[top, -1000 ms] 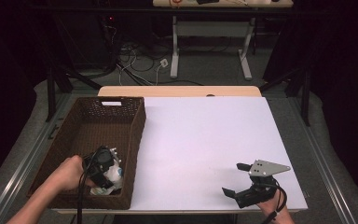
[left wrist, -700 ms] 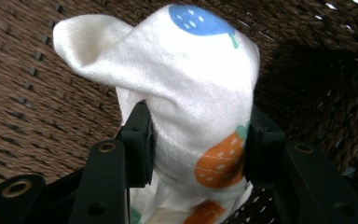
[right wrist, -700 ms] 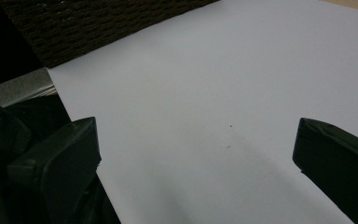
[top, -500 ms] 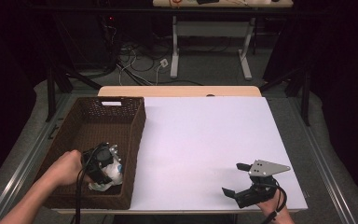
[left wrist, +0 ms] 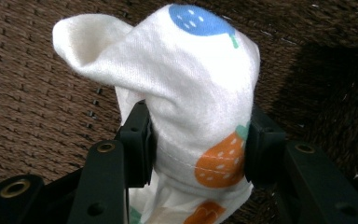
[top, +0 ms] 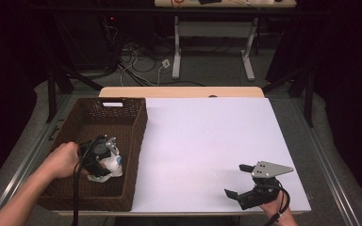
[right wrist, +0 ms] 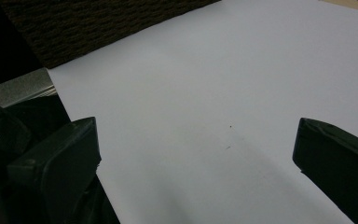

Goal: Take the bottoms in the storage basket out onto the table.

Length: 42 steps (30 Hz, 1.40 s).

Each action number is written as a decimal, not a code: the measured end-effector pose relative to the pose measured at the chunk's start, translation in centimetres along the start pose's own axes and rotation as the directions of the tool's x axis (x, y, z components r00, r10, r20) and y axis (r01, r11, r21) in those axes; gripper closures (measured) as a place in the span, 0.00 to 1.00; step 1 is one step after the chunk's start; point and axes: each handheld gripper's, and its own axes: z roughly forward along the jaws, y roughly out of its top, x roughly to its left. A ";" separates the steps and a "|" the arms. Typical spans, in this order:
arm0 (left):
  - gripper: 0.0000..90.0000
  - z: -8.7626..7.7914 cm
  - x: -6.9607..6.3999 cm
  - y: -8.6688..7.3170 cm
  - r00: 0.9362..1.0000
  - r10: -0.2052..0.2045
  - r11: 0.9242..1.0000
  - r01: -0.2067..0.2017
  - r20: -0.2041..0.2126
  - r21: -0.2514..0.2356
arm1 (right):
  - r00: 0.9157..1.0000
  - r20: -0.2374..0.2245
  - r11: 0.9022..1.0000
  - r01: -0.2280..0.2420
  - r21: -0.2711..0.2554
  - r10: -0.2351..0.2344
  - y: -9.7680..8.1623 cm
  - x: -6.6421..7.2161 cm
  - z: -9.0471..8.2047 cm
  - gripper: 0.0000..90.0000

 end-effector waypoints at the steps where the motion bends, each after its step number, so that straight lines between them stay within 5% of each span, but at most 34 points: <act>1: 0.58 0.0 0.0 0.0 1.000 0.000 1.000 0.000 0.000 0.000 | 1.000 0.000 1.000 0.000 0.000 0.000 0.0 0.0 0.0 0.00; 14: 0.58 -0.5 1.7 -0.6 0.999 0.002 1.000 -0.002 -0.040 0.003 | 1.000 0.001 1.000 0.004 -0.004 -0.004 0.0 0.0 0.0 0.00; 42: 0.58 -2.0 3.0 0.3 0.996 0.027 1.000 -0.028 -0.082 -0.006 | 1.000 0.012 1.000 0.009 0.009 -0.009 0.0 0.1 0.1 0.00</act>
